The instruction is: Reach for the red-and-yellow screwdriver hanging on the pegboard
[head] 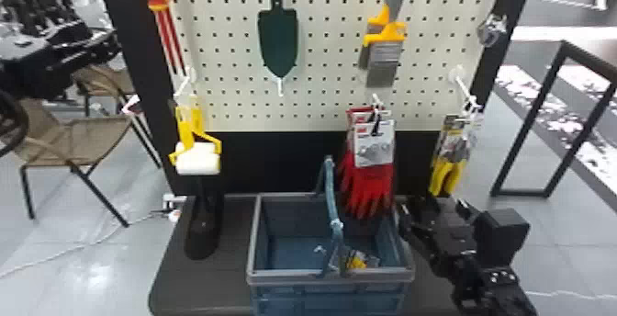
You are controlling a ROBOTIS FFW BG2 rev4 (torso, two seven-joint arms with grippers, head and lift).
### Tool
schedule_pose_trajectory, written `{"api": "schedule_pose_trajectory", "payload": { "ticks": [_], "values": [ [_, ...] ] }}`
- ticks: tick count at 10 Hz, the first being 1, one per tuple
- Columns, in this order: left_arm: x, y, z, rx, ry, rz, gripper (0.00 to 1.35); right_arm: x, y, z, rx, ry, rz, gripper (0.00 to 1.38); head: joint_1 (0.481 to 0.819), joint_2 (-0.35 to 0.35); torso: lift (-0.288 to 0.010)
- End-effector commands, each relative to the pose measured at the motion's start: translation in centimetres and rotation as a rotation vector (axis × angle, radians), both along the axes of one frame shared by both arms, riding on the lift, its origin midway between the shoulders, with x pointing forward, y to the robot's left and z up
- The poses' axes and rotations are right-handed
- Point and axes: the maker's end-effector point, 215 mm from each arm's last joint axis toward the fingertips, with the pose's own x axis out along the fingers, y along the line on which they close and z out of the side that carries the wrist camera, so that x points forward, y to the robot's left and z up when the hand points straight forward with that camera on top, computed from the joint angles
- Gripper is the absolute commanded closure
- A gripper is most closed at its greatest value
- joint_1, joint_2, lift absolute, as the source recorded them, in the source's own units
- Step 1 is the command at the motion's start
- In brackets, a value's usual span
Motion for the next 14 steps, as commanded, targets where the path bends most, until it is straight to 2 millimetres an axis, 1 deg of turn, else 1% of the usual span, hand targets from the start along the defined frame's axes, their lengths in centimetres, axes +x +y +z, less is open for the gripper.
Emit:
{"api": "schedule_pose_trajectory", "payload": {
  "ticks": [1,2,5,7,9,13,14],
  "values": [
    [0.4,-1.1,0.3,-0.047,0.013,-0.076,0.50,0.0,0.0,0.0,0.000,0.000,0.000,0.16,0.549,0.000,-0.100],
    [0.7,-2.0,0.3,-0.062,0.025,-0.120,0.50,0.0,-0.1,-0.1,0.000,0.002,0.000,0.16,0.549,0.000,-0.100],
    [1.8,-4.6,0.8,-0.032,0.046,-0.209,0.50,0.1,0.1,0.0,-0.004,-0.001,0.005,0.16,0.549,0.000,-0.100],
    [1.8,-5.3,1.7,-0.016,0.044,-0.232,0.50,0.0,0.0,-0.4,-0.005,0.007,0.005,0.16,0.549,0.000,-0.100],
    [1.7,-6.5,3.7,0.016,0.019,-0.264,0.50,0.0,-0.1,-0.4,-0.007,0.009,0.006,0.16,0.549,0.000,-0.100],
    [2.0,-8.9,5.1,0.048,0.017,-0.322,0.50,0.1,-0.2,-0.7,-0.012,0.016,0.006,0.16,0.549,0.000,-0.100],
    [2.0,-9.2,5.2,0.052,0.016,-0.332,0.50,0.1,-0.2,-0.9,-0.013,0.023,0.007,0.16,0.549,0.000,-0.100]
  ]
}}
